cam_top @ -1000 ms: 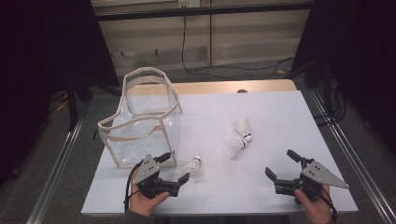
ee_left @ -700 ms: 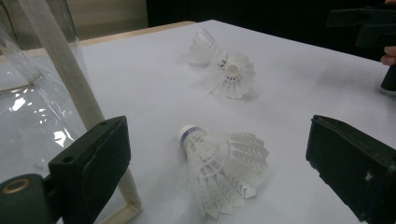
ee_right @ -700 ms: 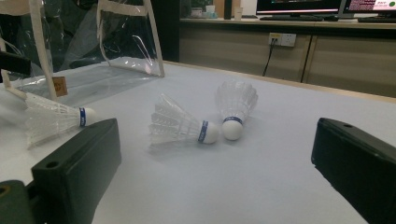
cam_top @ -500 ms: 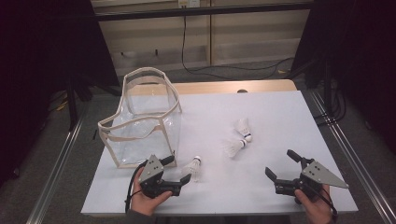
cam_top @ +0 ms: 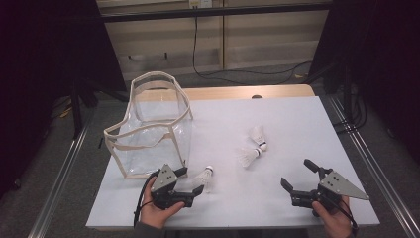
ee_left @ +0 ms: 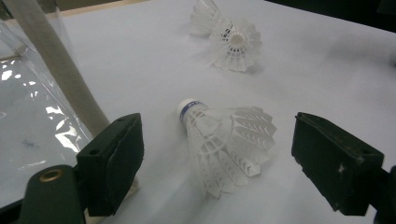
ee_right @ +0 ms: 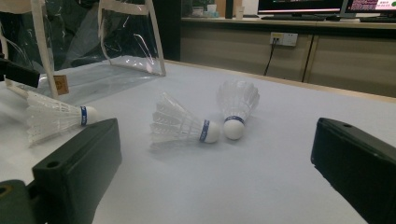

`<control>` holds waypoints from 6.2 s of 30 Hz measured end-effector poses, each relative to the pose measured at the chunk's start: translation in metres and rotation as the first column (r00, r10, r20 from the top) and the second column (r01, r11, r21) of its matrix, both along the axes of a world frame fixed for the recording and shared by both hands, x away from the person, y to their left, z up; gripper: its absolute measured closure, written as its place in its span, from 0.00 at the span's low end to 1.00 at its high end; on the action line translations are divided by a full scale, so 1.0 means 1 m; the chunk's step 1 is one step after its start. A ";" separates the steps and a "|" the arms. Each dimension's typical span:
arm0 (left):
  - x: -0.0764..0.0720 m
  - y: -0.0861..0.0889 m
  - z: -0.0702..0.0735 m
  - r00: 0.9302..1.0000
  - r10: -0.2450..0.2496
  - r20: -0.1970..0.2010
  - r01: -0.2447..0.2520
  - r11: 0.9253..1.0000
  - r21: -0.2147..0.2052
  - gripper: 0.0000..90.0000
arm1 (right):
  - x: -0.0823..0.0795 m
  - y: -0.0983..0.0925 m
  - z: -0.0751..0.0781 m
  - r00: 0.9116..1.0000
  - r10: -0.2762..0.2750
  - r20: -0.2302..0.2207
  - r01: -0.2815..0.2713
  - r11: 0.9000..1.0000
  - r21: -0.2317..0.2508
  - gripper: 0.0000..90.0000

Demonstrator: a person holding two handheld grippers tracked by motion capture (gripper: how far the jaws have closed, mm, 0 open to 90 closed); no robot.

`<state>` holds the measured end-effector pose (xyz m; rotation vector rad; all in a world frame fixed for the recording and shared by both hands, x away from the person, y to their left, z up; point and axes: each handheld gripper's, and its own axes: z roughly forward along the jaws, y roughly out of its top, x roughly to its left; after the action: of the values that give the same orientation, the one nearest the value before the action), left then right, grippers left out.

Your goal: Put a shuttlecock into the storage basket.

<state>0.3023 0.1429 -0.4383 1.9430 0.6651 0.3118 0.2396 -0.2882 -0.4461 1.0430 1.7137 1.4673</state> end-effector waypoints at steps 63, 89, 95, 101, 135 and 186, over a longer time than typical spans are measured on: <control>0.019 -0.027 -0.011 0.991 0.061 -0.120 -0.049 0.994 0.101 0.64 | 0.000 0.000 0.000 1.000 0.004 -0.001 -0.004 1.000 0.001 0.02; 0.023 -0.033 -0.013 0.984 0.089 -0.155 -0.069 0.989 0.133 0.83 | 0.000 0.000 0.000 1.000 0.005 0.003 -0.005 1.000 -0.001 0.02; 0.024 -0.033 -0.013 0.981 0.095 -0.167 -0.071 0.987 0.142 0.88 | 0.000 -0.001 0.000 1.000 0.005 0.003 -0.005 1.000 -0.001 0.02; 0.023 -0.034 -0.013 0.980 0.096 -0.177 -0.072 0.988 0.137 0.92 | 0.000 -0.001 0.000 1.000 0.004 0.005 -0.004 1.000 -0.002 0.02; 0.028 -0.039 0.012 0.940 0.039 -0.339 0.007 0.991 0.132 0.99 | 0.000 -0.004 0.001 1.000 0.000 0.004 0.000 1.000 0.006 0.02; 0.054 -0.050 0.096 0.900 -0.041 -0.434 0.128 0.977 0.172 1.00 | 0.000 -0.006 0.001 1.000 0.003 0.006 -0.003 1.000 0.020 0.02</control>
<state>0.3560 0.0932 -0.3426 2.2506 0.8543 -0.1198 0.2395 -0.2938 -0.4455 1.0462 1.7002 1.4909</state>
